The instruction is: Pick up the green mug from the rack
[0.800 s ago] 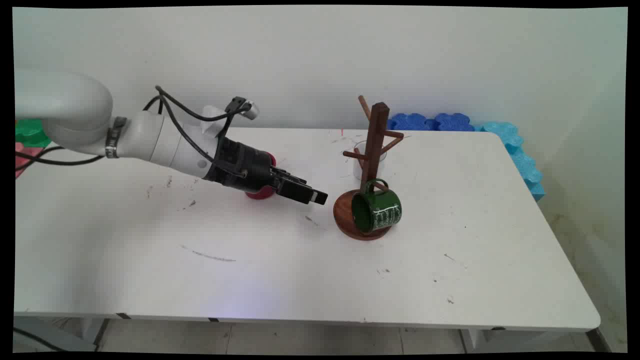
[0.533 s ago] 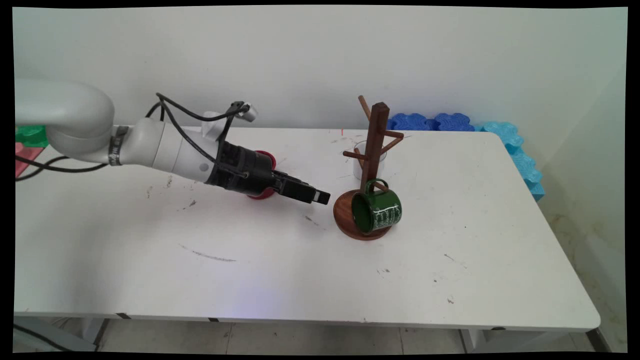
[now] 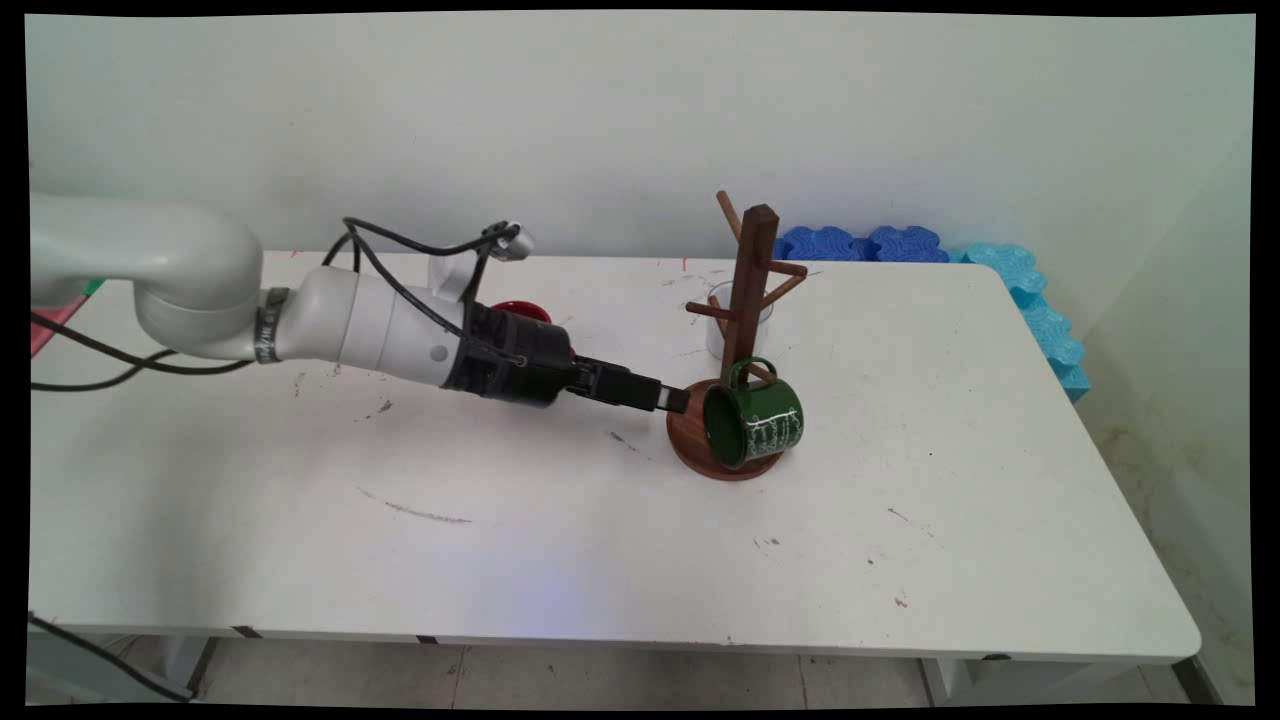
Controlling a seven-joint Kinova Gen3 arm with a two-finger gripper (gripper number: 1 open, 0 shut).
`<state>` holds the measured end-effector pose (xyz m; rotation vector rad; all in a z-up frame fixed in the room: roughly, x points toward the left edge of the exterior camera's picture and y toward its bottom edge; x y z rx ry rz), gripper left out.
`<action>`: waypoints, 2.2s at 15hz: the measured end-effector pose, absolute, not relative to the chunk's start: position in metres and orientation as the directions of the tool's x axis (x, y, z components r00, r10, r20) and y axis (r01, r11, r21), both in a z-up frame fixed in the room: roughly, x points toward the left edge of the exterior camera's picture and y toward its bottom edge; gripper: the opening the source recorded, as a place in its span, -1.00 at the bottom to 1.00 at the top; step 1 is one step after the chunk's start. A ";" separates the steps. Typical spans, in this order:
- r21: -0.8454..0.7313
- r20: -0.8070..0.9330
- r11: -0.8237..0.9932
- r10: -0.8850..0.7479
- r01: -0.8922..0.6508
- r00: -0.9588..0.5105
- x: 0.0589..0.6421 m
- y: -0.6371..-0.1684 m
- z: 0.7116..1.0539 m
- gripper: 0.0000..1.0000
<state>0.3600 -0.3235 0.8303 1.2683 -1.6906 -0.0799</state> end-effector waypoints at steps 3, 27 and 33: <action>0.572 0.647 0.443 -0.761 -0.690 0.048 0.351 -0.325 0.823 1.00; 0.585 0.655 0.424 -0.750 -0.691 0.094 0.309 -0.343 0.793 1.00; 0.588 0.652 0.417 -0.751 -0.693 0.102 0.303 -0.344 0.790 1.00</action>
